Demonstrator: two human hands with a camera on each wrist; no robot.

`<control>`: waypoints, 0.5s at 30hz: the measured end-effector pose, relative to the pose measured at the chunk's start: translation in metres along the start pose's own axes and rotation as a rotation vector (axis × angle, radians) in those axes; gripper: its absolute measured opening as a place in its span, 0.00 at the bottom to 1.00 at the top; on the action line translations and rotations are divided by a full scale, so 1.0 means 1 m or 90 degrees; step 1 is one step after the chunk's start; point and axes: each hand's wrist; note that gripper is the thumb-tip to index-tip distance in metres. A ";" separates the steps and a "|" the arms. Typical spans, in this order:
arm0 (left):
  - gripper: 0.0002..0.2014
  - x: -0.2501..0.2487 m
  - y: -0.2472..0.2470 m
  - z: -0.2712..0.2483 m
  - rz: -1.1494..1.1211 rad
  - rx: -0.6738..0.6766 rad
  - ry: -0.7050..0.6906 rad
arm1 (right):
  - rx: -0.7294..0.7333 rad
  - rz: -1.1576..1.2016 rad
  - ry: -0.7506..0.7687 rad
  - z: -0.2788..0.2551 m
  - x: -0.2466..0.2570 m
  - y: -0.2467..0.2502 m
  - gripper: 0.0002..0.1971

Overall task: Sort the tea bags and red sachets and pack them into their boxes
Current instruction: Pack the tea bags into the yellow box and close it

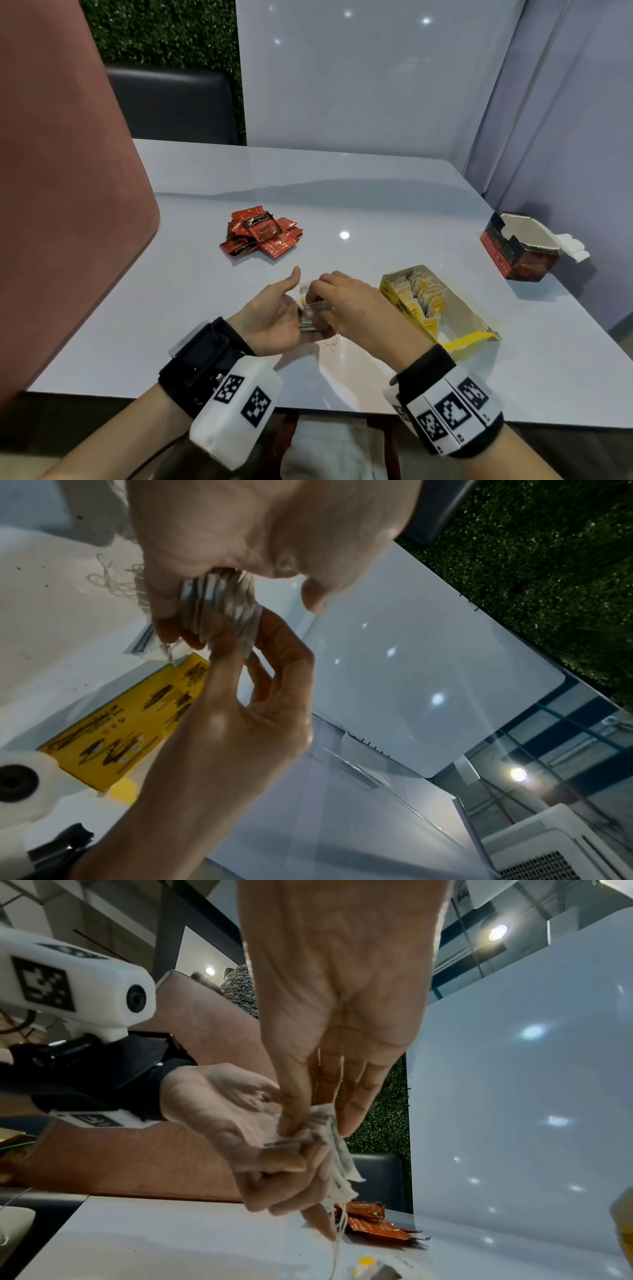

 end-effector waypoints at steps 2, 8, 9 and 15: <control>0.34 0.001 -0.001 0.000 0.012 0.003 -0.008 | -0.021 0.011 -0.012 0.002 -0.001 0.000 0.10; 0.35 0.003 -0.003 0.001 0.023 0.009 -0.012 | -0.144 0.035 -0.043 0.006 0.002 -0.005 0.07; 0.35 0.003 -0.003 0.001 0.029 0.006 -0.016 | -0.136 0.030 -0.040 0.005 0.003 -0.008 0.07; 0.30 0.006 0.000 0.001 -0.009 0.007 -0.040 | -0.134 0.119 -0.056 0.003 0.001 -0.016 0.06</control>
Point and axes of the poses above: each hand's wrist, its own z-axis towards the middle knuckle, its own y-axis out of the back of the hand, x = y × z, and after that the axes turned 10 degrees about x, right-handed
